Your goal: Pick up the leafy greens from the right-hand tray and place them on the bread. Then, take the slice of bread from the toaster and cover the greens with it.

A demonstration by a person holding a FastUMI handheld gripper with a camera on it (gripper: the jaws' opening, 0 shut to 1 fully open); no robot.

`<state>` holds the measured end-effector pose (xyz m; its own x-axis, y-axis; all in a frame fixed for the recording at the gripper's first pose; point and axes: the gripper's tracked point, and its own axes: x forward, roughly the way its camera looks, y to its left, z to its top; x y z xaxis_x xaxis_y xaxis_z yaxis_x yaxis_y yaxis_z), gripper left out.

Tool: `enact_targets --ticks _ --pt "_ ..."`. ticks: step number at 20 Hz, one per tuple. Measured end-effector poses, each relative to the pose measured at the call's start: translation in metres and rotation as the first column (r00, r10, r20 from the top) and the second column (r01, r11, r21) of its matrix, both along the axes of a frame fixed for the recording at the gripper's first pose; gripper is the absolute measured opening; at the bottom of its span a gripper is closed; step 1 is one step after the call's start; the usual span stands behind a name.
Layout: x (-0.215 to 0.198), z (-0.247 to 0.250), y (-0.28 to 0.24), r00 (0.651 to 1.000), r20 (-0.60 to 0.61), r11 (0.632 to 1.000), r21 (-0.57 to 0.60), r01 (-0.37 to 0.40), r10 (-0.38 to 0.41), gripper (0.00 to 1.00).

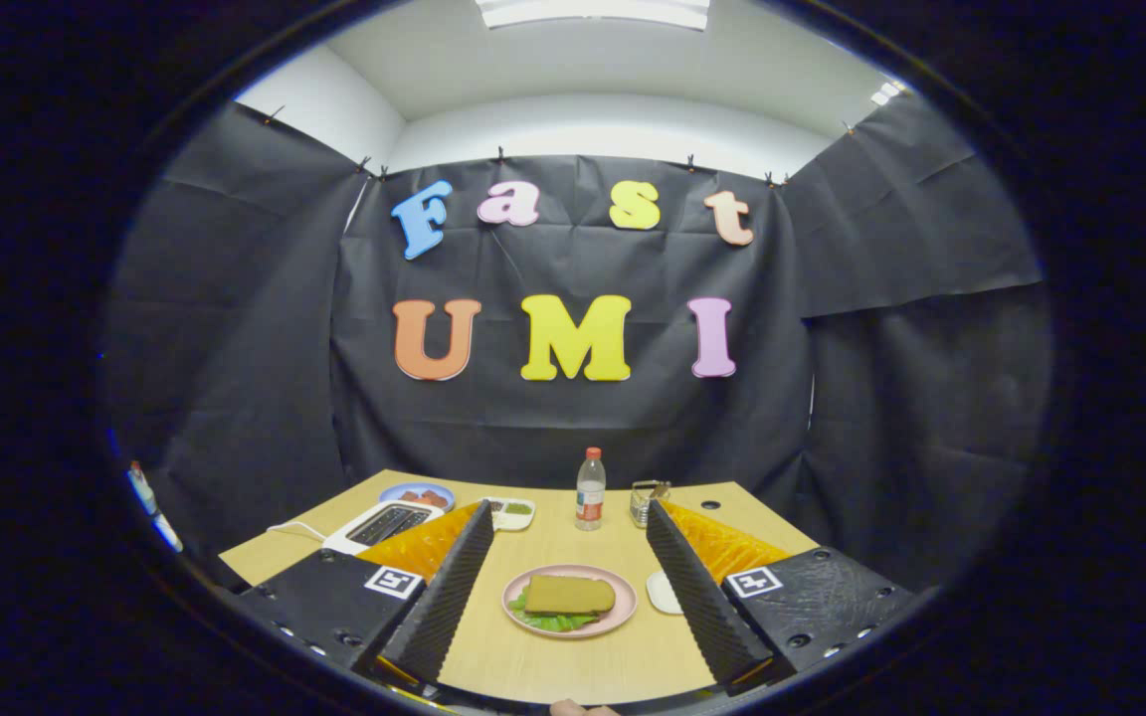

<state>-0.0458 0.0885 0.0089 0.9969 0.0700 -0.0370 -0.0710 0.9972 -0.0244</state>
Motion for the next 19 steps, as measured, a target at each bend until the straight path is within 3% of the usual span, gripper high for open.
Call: enact_targets --ticks 5,15,19 --pt "-0.047 0.006 -0.006 1.0 0.03 1.0 0.014 -0.005 0.005 0.95" --pt "-0.095 -0.011 -0.003 0.998 0.068 0.999 -0.033 0.018 -0.016 0.95" --pt "-0.103 -0.02 -0.008 0.999 0.039 1.0 0.0 0.019 -0.019 0.95"
